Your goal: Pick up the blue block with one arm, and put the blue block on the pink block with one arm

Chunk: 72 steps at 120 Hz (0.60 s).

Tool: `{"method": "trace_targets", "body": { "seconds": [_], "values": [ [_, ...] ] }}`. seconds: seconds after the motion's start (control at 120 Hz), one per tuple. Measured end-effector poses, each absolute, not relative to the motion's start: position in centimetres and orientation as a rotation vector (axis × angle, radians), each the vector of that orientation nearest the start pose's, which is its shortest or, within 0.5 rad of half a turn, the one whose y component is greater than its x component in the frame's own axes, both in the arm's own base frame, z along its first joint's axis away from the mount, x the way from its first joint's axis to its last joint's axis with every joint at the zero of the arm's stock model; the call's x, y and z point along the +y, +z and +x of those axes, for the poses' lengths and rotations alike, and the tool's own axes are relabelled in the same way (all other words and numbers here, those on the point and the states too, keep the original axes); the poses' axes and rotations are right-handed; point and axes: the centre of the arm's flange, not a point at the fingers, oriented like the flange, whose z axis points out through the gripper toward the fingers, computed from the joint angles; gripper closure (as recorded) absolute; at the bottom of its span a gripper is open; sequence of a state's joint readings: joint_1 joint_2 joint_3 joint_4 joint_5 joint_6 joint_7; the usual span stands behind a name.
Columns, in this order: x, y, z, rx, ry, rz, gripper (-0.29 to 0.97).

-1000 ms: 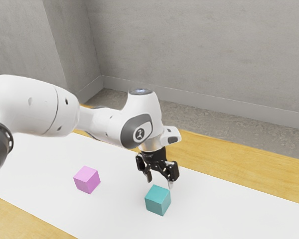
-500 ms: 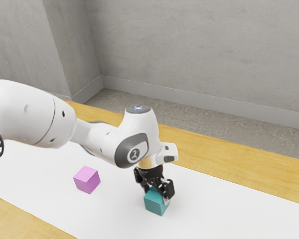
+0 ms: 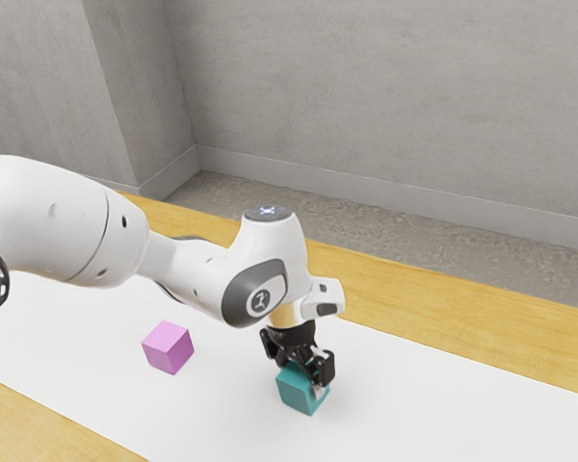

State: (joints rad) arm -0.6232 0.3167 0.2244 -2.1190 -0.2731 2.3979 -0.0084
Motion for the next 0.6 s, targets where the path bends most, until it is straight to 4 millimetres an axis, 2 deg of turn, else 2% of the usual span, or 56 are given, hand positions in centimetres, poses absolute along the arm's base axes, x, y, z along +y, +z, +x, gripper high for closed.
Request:
{"method": "trace_targets", "body": {
  "seconds": [0.108, 0.175, 0.242, 0.283, 0.408, 0.45, 0.492, 0.558, 0.6],
  "values": [
    [-22.2, 27.4, 52.9, 0.273, 0.058, -3.239, 0.32],
    [-19.5, 30.8, 54.0, 0.211, -0.009, -3.251, 0.34],
    [-13.8, 35.4, 55.4, 0.096, -0.117, -3.251, 0.34],
    [-9.9, 36.7, 54.9, 0.017, -0.137, -3.246, 0.34],
    [0.4, 36.9, 51.2, -0.223, -0.124, -3.228, 0.34],
    [2.7, 36.6, 50.1, -0.282, -0.116, -3.221, 0.33],
    [2.8, 36.2, 49.1, -0.276, -0.104, -3.224, 0.33],
    [0.3, 35.5, 47.9, -0.173, -0.082, -3.234, 0.33],
    [-0.6, 35.3, 47.6, -0.128, -0.076, -3.237, 0.34]
  ]
}}
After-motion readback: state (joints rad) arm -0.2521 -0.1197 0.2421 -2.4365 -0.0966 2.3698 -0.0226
